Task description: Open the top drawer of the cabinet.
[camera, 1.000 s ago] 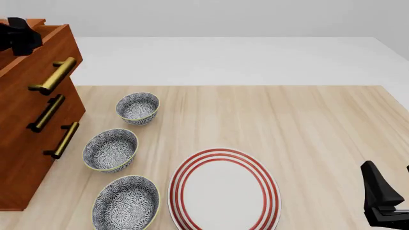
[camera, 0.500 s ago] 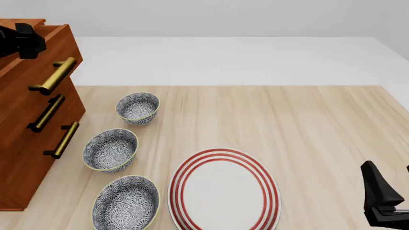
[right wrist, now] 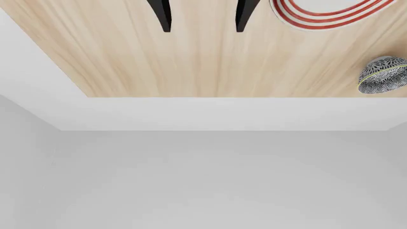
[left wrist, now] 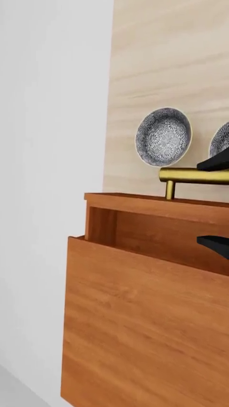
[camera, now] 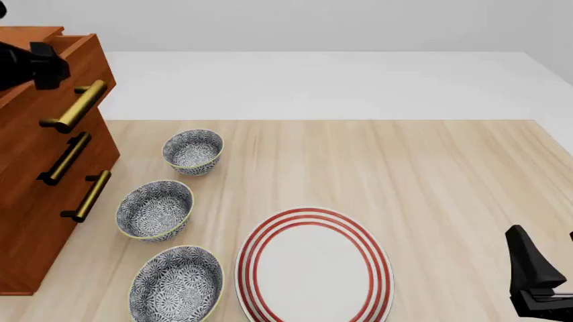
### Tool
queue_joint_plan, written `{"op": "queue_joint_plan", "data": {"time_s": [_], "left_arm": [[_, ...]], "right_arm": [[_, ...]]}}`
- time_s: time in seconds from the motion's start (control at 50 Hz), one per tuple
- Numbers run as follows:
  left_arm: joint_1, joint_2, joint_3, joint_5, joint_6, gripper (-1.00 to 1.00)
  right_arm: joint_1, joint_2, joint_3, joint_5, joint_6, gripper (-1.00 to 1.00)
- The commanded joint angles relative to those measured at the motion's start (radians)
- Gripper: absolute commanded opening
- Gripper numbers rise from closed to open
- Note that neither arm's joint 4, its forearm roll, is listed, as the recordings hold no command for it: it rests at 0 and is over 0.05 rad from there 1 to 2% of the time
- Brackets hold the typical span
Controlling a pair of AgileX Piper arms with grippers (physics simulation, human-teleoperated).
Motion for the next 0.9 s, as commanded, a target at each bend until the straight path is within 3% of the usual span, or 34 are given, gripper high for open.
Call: {"op": "queue_joint_plan", "data": {"time_s": [0.02,0.9], "left_arm": [[0.001,0.008,0.009,-0.009,0.004,1.0],[-0.003,0.061,0.008,-0.033,0.002,1.0]], "right_arm": [[0.0,0.0,0.0,0.0,0.0,1.0],[0.0,0.0,0.0,0.0,0.0,1.0]]}}
